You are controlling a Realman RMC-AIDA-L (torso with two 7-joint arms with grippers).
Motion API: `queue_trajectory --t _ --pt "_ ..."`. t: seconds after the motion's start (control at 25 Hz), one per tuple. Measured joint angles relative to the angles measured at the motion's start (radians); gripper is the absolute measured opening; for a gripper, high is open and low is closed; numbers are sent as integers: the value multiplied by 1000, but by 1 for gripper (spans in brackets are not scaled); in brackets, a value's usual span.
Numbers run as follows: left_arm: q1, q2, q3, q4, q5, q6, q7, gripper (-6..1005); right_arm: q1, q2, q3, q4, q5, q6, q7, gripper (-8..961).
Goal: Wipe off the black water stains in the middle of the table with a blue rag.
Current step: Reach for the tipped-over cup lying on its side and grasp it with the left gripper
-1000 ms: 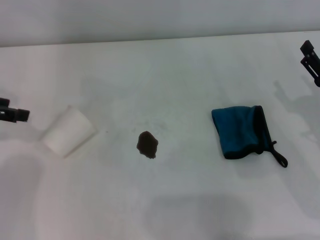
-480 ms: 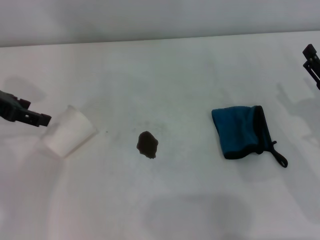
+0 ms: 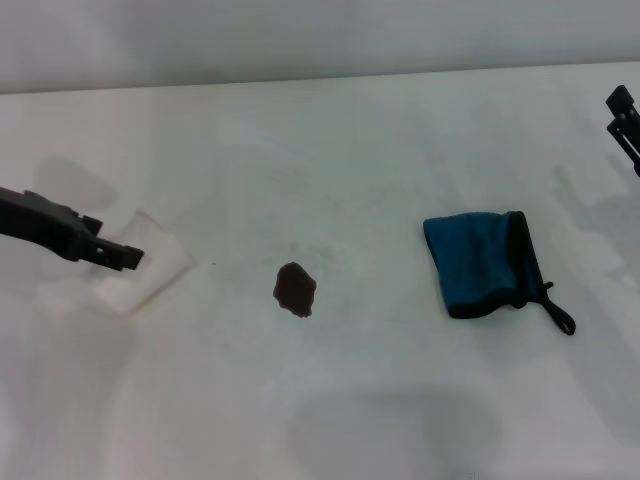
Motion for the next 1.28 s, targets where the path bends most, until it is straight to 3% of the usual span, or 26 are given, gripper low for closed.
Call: queue_trajectory --t 0.76,1.28 --pt "60 -10 -2 160 -48 -173 -41 859 -1 -3 0 0 0 -4 12 868" --pt "61 -8 -2 213 -72 -241 -36 847 -13 -4 0 -1 0 -6 12 869"
